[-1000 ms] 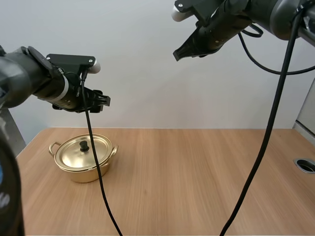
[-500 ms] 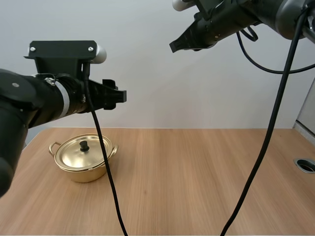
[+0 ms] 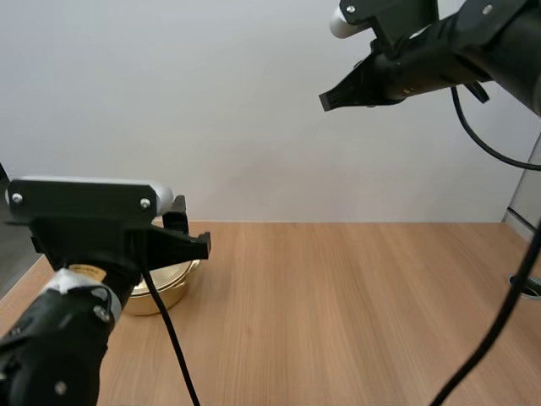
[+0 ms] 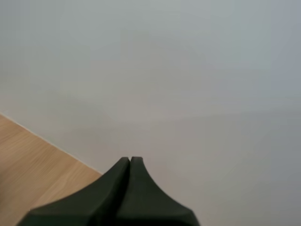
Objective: Open the pot, put the car inside, and close it
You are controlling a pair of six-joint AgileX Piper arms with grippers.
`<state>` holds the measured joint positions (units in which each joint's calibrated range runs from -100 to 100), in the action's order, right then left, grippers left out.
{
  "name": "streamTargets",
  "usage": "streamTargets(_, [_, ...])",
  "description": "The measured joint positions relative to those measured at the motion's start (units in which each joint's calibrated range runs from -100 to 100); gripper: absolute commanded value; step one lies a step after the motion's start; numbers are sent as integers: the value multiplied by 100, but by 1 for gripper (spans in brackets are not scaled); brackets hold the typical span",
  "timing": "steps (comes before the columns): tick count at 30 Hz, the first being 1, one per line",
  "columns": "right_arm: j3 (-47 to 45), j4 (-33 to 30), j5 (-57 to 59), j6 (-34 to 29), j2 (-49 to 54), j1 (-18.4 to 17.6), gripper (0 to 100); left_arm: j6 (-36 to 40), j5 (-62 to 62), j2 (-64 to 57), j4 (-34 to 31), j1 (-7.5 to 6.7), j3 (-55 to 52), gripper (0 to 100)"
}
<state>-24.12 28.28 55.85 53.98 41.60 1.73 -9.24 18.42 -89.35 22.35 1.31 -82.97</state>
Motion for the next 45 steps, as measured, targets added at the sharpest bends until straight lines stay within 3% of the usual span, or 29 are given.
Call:
streamTargets(4, [-802,10,-700,0,784,0,0,58,-533,-462,-520,-47,-791,100])
streamTargets(10, [-2024,10,-794,-34,1898,66,0,404,-813,-546,-581,-47,-1633,100])
streamTargets(16, [-3197,10,-926,-333,2941,140,0,679,66,-700,-589,-47,-1693,100])
streamTargets(22, [-4291,-83,-1343,-352,3219,177,0,885,758,-775,-639,7,-1703,100])
streamTargets(28, [-4413,-98,-1379,-352,3275,177,0,1231,1074,-787,-903,113,-1703,100])
streamTargets(35, [-4413,-98,-1460,-352,3275,177,0,1511,942,-1010,-1094,113,-1703,100])
streamTargets(42, [-4413,-83,-1643,-352,3287,177,0,1511,855,-1010,-1094,20,-1703,100])
streamTargets(45, [-4413,-83,-1626,-352,3455,177,0,1511,881,-1065,-1124,68,-1703,100])
